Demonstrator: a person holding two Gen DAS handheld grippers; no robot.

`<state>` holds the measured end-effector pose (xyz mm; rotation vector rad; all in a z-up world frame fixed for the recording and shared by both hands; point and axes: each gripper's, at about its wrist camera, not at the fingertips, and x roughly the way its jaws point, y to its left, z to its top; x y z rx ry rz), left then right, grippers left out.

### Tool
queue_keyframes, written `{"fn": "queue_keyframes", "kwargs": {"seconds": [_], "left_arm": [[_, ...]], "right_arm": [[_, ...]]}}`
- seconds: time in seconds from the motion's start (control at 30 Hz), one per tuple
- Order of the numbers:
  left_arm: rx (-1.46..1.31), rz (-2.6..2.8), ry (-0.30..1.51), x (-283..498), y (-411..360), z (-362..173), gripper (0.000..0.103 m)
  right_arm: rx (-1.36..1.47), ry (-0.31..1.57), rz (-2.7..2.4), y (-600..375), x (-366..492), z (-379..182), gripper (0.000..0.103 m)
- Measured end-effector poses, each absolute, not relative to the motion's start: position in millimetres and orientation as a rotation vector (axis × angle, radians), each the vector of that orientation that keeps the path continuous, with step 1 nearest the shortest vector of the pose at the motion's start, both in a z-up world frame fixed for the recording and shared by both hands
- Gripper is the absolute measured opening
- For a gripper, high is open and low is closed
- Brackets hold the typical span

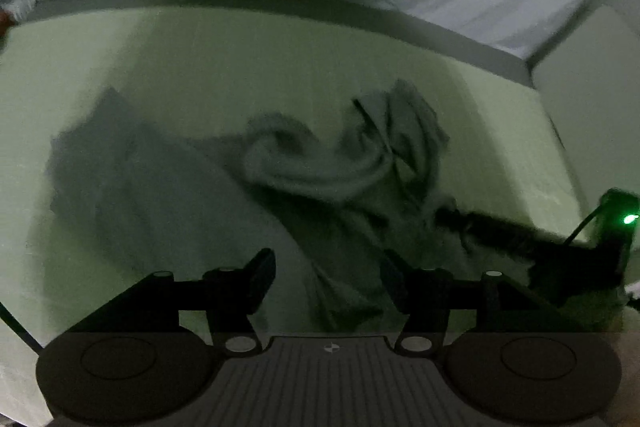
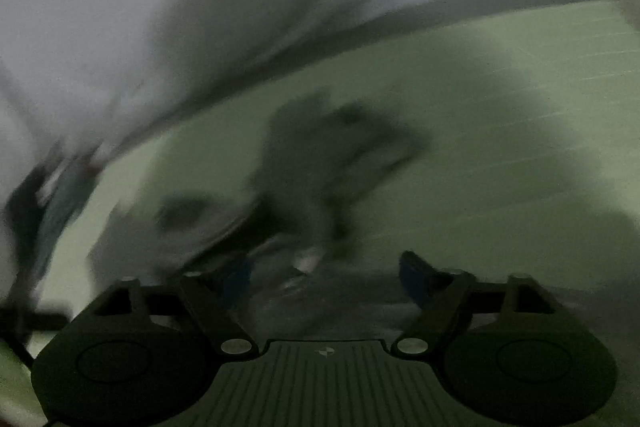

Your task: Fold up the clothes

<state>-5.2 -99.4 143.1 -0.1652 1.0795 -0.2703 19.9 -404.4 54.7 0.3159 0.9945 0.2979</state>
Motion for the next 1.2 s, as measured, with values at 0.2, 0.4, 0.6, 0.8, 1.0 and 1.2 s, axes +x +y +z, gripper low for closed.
{"fn": "queue_keyframes", "kwargs": {"seconds": [0.2, 0.4, 0.6, 0.8, 1.0, 1.2], "left_arm": [[-0.033, -0.299, 1.101, 49.6, -137.4, 111.5, 0.084], [0.102, -0.262, 1.303, 88.4, -193.4, 26.9, 0.080], [-0.112, -0.093, 1.245, 99.8, -167.1, 27.8, 0.034], [-0.222, 0.162, 1.109, 76.8, -82.4, 61.6, 0.000], [-0.202, 0.522, 1.117, 11.2, 59.3, 69.1, 0.001], [-0.197, 0.169, 1.070, -11.4, 26.1, 92.8, 0.041]], "right_arm": [[0.106, 0.993, 0.412, -376.4, 2.8, 56.5, 0.037], [0.179, 1.032, 0.467, -386.9, -44.2, 68.8, 0.031], [0.202, 1.032, 0.433, -395.3, -74.0, 80.2, 0.031], [0.170, 1.001, 0.457, -384.0, -84.6, 93.2, 0.031], [0.161, 1.036, 0.562, -368.1, -91.4, 97.8, 0.033], [0.217, 1.063, 0.568, -366.8, -91.0, 103.1, 0.045]]}}
